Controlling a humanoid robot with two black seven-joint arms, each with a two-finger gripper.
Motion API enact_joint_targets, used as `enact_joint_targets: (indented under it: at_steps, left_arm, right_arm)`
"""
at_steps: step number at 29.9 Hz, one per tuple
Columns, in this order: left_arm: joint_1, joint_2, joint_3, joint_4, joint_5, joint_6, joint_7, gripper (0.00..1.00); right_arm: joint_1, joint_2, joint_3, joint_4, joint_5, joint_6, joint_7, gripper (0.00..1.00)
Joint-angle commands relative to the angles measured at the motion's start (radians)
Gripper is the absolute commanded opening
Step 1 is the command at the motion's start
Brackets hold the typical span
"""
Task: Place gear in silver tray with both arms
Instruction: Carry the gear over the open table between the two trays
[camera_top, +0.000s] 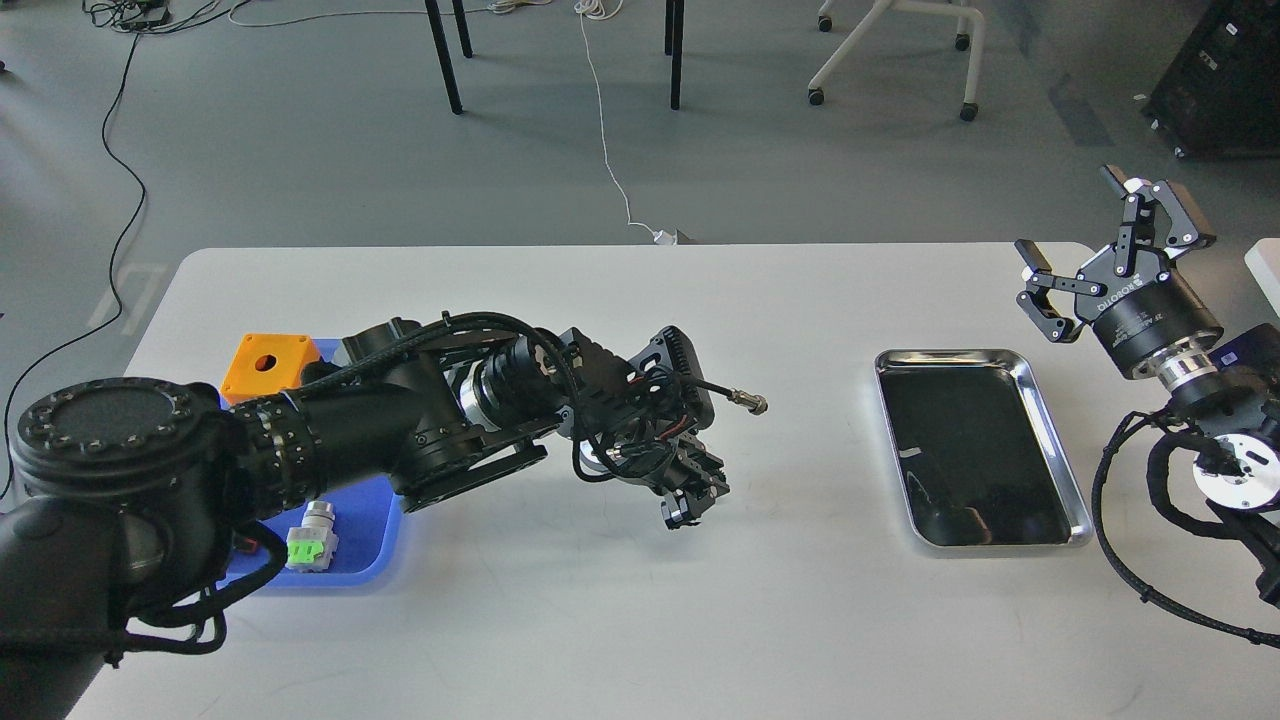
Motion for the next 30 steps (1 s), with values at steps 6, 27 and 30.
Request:
enact_joint_targets:
  at_steps: [6,27,30]
  left_arm:
    - [0.005,0.0,0.003,-0.002,0.0,0.0,0.0,0.22]
    - [-0.047,0.0,-0.145,-0.028,-0.064,0.011,0.0,0.87]
    - [-0.045,0.0,-0.223,-0.033,-0.264,0.029,0.0,0.92]
  right_arm:
    - [0.0,0.0,0.0,0.0,0.0,0.0,0.0,0.99]
    - [0.0,-0.001,0.0,0.002,0.0,0.0,0.0,0.99]
    - [0.0,-0.001,0.0,0.002,0.0,0.0,0.0,0.99]
